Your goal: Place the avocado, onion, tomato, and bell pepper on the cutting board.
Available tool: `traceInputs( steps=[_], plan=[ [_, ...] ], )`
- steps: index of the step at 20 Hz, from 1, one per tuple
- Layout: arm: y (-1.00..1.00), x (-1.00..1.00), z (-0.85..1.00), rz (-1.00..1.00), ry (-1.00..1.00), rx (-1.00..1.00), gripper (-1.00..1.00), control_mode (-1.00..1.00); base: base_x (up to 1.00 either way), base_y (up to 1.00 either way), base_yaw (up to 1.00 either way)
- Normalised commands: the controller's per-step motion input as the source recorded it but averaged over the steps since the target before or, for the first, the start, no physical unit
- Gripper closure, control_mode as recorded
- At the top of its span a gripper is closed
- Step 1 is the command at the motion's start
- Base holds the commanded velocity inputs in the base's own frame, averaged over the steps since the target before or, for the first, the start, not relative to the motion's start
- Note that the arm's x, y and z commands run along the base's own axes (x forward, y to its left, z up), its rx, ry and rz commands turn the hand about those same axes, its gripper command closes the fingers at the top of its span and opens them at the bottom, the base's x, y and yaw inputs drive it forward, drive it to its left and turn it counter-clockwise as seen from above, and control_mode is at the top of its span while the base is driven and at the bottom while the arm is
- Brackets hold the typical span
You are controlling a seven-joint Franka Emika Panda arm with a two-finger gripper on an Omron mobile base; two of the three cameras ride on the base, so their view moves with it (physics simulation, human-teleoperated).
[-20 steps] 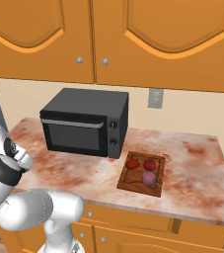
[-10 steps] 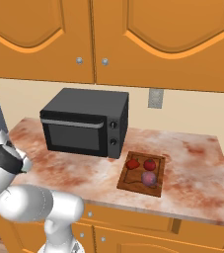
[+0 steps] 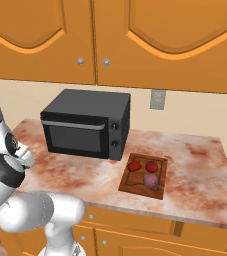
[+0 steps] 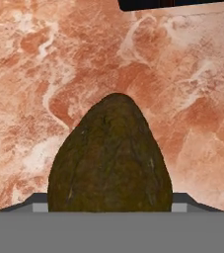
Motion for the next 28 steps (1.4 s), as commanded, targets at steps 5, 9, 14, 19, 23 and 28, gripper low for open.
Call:
traceInputs(
  steps=[5, 9, 14, 19, 23, 28],
  plan=[
    [-0.59, -0.01, 0.4, -0.01, -0.01, -0.01, 1.0, -1.0, 0.0, 0.0, 0.0],
    [-0.53, 0.0, 0.25, -0.04, 0.0, 0.0, 1.0, -1.0, 0.0, 0.0, 0.0],
    [-0.61, 0.0, 0.12, -0.04, 0.0, 0.0, 1.0, -1.0, 0.0, 0.0, 0.0],
    [-0.6, 0.0, 0.14, -0.06, 0.0, 0.0, 1.0, -1.0, 0.0, 0.0, 0.0],
    [-0.76, 0.0, 0.09, -0.06, 0.0, 0.0, 1.0, -1.0, 0.0, 0.0, 0.0],
    [-0.85, 0.0, 0.01, -0.06, 0.0, 0.0, 1.0, -1.0, 0.0, 0.0, 0.0]
  ],
)
